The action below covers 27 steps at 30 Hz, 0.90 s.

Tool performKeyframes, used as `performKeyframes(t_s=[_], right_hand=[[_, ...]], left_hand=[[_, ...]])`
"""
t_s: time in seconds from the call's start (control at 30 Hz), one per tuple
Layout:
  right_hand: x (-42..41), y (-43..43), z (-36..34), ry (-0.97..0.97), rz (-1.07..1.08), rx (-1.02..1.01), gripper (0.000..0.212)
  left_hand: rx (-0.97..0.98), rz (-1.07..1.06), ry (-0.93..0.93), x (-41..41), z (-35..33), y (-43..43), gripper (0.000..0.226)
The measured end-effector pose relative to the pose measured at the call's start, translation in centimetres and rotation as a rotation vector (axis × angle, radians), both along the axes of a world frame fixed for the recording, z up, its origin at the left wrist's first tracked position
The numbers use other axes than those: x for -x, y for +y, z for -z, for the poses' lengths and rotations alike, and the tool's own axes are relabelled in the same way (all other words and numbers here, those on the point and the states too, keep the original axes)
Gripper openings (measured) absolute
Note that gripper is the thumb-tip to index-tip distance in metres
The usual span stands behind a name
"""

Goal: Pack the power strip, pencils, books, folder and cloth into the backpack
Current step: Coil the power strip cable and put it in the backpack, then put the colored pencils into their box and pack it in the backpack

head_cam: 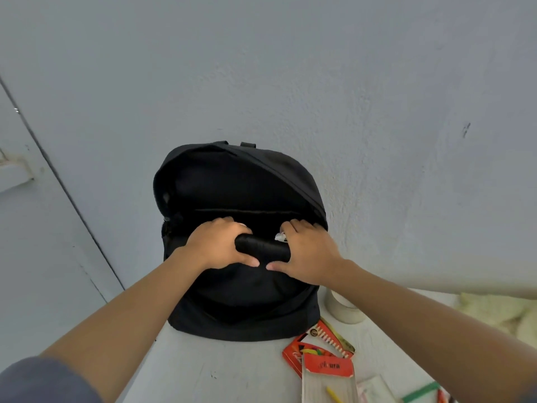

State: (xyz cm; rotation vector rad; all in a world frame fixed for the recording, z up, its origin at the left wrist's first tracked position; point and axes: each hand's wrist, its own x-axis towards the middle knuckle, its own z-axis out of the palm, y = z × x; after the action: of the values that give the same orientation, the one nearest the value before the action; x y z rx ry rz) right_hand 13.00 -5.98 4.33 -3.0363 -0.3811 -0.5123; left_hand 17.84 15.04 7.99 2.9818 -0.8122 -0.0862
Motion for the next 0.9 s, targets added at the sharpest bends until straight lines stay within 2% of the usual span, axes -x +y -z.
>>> performKeyframes(t_s=[0.2,0.3,0.4,0.5,0.57,0.67,0.77,0.9], right_hand=[[-0.8,0.1,-0.1,-0.096,0.053,-0.066,0.067],[-1.7,-0.4,-0.8,0.063,0.019,-0.153,0.059],[-2.6,-0.9,-1.5,0.209,-0.015,-0.216,0.063],[-2.2,-0.6,-0.5,0.102,-0.008,-0.134,0.068],[-1.7,-0.1,0.4,0.001,-0.008,-0.057,0.068],[-1.3,0.2,0.0,0.018,0.013,-0.041,0.072],[-0.5,0.1,-1.3,0.066,-0.025,-0.094,0.068],[1.7,-0.6,-1.4,-0.019,-0.120,-0.237,0.059]], left_hand=[[-0.164,0.086,-0.184,-0.9,-2.3,-1.0,0.063],[-0.103,0.090,-0.135,-1.8,-2.5,-0.9,0.055],[0.018,0.072,-0.096,-2.5,-1.0,-0.5,0.065],[0.128,0.077,-0.207,-2.5,1.0,0.1,0.072],[0.113,0.118,-0.311,-2.2,2.2,0.5,0.075],[0.084,0.197,-0.449,-1.5,3.1,1.1,0.070],[0.247,0.240,-0.435,-0.5,3.2,1.3,0.057],[0.484,0.280,-0.392,2.5,3.4,0.7,0.039]])
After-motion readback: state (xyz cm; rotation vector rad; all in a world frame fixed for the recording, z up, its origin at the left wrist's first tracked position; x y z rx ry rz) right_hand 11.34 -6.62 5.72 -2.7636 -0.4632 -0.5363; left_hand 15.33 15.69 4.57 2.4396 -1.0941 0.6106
